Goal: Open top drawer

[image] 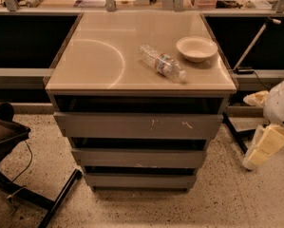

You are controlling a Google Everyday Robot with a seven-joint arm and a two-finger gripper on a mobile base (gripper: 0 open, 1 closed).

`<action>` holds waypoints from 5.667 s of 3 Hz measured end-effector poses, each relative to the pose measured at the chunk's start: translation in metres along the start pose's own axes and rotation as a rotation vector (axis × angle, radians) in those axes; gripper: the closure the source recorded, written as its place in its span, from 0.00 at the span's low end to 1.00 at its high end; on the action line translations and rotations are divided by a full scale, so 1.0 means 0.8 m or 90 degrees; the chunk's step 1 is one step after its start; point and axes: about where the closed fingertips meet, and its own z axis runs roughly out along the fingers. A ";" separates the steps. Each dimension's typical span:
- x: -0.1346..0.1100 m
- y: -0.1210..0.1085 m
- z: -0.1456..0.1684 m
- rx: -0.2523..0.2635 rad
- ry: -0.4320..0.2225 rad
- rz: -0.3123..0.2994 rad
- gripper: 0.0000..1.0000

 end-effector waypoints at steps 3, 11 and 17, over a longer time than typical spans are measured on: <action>-0.018 -0.057 0.142 -0.032 -0.045 -0.033 0.00; -0.093 -0.039 0.259 0.062 -0.098 -0.054 0.00; -0.081 -0.160 0.310 0.148 -0.130 0.020 0.19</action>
Offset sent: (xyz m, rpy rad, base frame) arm 0.0664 0.0260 -0.1226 0.1180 0.0287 0.0518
